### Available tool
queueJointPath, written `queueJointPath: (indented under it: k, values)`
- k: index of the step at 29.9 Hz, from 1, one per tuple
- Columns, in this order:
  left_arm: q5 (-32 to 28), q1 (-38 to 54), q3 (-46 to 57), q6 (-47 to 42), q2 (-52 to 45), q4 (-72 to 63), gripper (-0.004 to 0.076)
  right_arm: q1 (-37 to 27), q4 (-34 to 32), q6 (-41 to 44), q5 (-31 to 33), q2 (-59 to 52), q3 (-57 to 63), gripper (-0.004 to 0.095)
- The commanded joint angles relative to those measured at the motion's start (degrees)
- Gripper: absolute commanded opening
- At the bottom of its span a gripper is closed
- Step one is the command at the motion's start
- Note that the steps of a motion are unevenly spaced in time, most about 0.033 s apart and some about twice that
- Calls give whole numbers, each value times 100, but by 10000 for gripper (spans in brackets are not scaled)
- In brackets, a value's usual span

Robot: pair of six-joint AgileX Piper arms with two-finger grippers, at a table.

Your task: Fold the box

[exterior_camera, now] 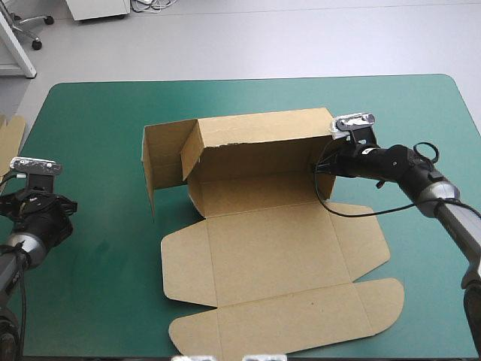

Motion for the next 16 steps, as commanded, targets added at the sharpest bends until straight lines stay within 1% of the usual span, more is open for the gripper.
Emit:
queueJointPath:
  k: [1, 3, 6, 11, 16]
  values:
    - [-48, -267, -148, -4, -154, -291, -8, -7, -1365, 1311, 655, -162, -669, -32]
    - [32, -352, -173, -4, -101, -291, -8, -7, -1828, 1647, 880, -162, -945, -32]
    - [20, -376, -251, -4, 50, -291, -8, -7, -2196, 1957, 1250, -162, -1314, -32]
    - [-40, -376, -300, -4, 181, -291, -7, -16, -2506, 2150, 1970, -162, -1927, -32]
    - [-40, -466, -447, -4, 216, -291, -6, -16, -2964, 2309, 2638, -162, -2593, -32]
